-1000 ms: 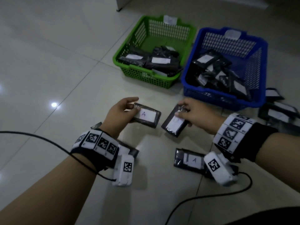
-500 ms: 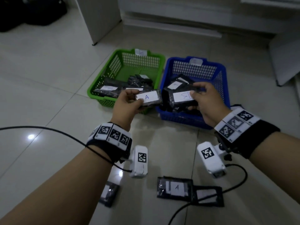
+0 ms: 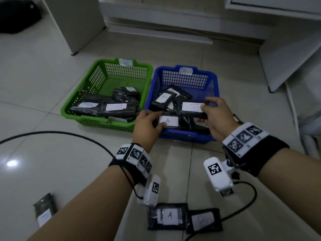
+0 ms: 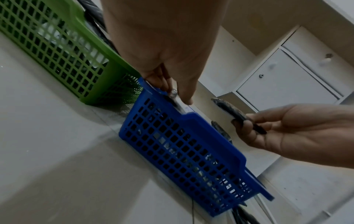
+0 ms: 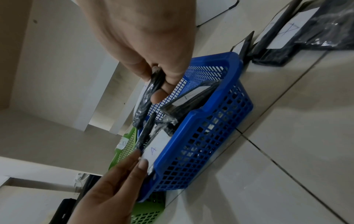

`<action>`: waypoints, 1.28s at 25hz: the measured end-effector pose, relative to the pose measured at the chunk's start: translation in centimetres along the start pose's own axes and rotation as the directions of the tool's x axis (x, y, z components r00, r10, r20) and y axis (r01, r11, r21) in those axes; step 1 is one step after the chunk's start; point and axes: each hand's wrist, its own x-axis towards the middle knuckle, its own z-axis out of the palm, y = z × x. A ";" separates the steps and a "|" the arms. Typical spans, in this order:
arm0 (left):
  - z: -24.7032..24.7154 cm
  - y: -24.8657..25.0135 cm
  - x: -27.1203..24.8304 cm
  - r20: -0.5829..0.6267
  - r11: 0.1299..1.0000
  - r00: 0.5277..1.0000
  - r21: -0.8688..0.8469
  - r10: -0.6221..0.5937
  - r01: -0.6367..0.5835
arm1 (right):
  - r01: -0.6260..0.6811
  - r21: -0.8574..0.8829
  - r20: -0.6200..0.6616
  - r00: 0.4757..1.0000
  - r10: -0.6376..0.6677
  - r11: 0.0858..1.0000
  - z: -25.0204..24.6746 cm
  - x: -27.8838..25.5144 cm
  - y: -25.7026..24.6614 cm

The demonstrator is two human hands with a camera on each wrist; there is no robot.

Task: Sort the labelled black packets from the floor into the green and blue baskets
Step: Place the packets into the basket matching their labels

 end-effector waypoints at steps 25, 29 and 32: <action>-17.4 -16.0 -21.4 -0.375 0.680 0.642 0.039 -0.669 0.732 | 0.616 -0.522 0.468 0.785 -0.406 0.590 19.8 -9.5 5.4; -17.1 -17.1 -23.7 -0.383 0.618 0.544 -0.094 -0.746 0.780 | 0.650 -0.447 0.730 0.662 -0.169 0.614 18.8 -16.9 11.6; -16.8 -17.2 -24.9 -0.344 0.591 0.513 -0.178 -0.787 0.787 | 0.635 -0.534 0.792 0.607 0.067 0.559 18.1 -20.8 15.0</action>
